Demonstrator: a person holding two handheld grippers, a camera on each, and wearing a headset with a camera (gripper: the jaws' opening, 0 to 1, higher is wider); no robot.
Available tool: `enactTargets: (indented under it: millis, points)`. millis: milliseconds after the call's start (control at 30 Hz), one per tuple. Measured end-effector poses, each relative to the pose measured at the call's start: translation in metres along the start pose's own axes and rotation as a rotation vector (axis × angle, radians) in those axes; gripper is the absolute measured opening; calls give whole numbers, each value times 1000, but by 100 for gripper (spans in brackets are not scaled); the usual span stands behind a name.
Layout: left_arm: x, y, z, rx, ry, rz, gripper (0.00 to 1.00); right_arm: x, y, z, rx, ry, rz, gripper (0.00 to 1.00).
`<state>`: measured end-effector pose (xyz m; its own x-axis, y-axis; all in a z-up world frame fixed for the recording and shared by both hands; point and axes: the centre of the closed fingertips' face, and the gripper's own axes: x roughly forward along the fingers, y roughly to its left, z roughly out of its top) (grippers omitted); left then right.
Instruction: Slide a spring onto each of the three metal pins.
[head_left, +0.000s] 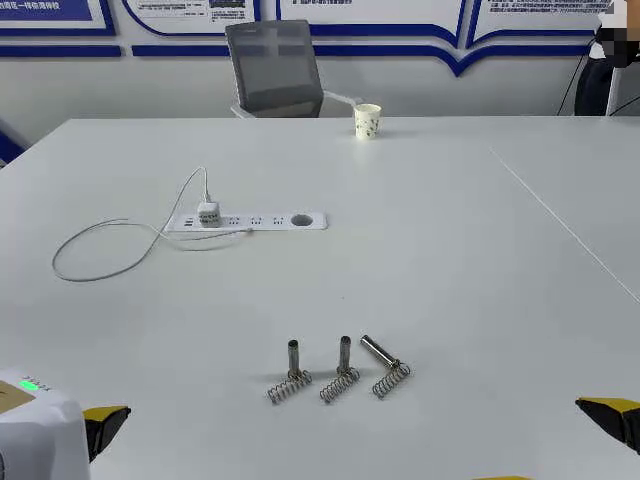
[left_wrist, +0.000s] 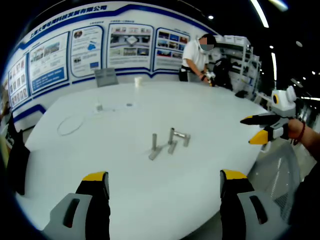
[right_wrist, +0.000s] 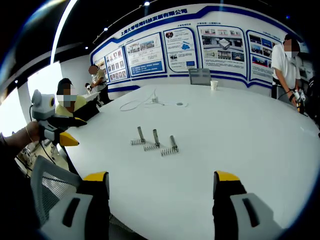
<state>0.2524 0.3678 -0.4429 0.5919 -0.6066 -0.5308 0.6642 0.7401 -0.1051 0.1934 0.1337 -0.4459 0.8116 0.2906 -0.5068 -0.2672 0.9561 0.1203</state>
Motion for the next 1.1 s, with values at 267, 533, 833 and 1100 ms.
enactTargets:
  millis: [267, 533, 833, 1100]
  points:
    - [1, 1, 1, 2, -1, 2, 92, 1, -1, -1, -2, 2, -3, 87]
    - [2, 1, 1, -2, -2, 0, 92, 1, -4, -3, 6, 4, -9, 87]
    - [3, 1, 2, 1, -11, 2, 92, 2, -5, -4, 7, 9, -8, 85]
    - [4, 0, 3, 0, -13, 0, 92, 7, -8, -1, 6, 8, -9, 83]
